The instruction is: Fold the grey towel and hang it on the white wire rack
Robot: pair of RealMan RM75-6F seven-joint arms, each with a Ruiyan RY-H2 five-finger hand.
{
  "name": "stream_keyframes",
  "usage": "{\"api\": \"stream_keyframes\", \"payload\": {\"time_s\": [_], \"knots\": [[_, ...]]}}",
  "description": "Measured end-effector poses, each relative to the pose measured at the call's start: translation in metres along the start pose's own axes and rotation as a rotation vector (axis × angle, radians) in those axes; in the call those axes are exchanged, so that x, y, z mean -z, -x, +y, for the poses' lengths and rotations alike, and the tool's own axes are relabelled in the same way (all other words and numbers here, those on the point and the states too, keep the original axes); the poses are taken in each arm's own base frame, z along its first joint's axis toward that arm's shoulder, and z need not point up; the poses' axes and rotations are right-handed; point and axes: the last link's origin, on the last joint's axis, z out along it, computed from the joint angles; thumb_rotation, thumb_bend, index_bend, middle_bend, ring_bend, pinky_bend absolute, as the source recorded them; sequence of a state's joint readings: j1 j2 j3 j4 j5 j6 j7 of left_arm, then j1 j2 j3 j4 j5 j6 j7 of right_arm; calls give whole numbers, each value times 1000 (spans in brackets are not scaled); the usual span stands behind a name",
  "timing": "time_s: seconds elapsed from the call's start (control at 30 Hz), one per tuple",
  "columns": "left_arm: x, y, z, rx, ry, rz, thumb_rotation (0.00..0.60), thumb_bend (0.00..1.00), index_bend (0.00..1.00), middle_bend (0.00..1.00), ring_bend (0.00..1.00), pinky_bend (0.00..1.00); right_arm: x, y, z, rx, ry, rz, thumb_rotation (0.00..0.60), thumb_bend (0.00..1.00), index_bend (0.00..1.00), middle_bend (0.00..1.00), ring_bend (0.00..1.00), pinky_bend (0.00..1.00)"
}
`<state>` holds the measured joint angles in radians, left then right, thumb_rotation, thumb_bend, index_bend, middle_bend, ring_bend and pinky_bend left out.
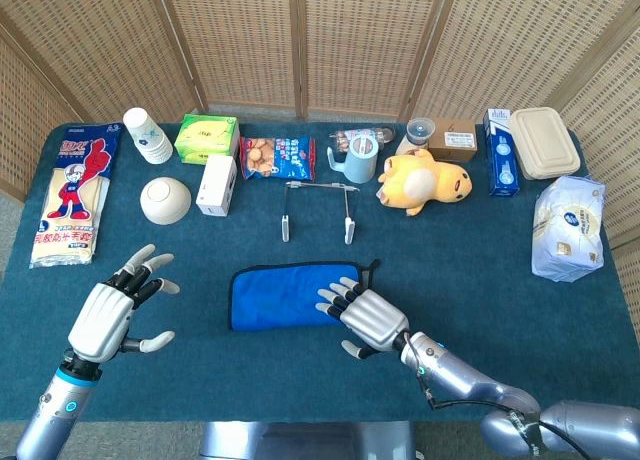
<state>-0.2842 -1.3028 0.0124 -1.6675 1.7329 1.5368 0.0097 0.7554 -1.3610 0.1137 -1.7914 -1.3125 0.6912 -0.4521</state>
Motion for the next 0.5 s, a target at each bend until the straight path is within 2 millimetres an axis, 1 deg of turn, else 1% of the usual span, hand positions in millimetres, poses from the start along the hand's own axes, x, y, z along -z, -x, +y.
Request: {"api": "stream_keyframes", "payload": {"time_s": [0.27,0.5], "knots": [[1,1,-1,2,-5,-5,0,199,412,193,100,358,-15,7,-2,120,-14,-54,354,449,151,0,0,0],[2,1,0,4,-4,-2,0,199,412,191,98,356,-19,11,2,177,-2,-94,355,450,155,0,0,0]]}}
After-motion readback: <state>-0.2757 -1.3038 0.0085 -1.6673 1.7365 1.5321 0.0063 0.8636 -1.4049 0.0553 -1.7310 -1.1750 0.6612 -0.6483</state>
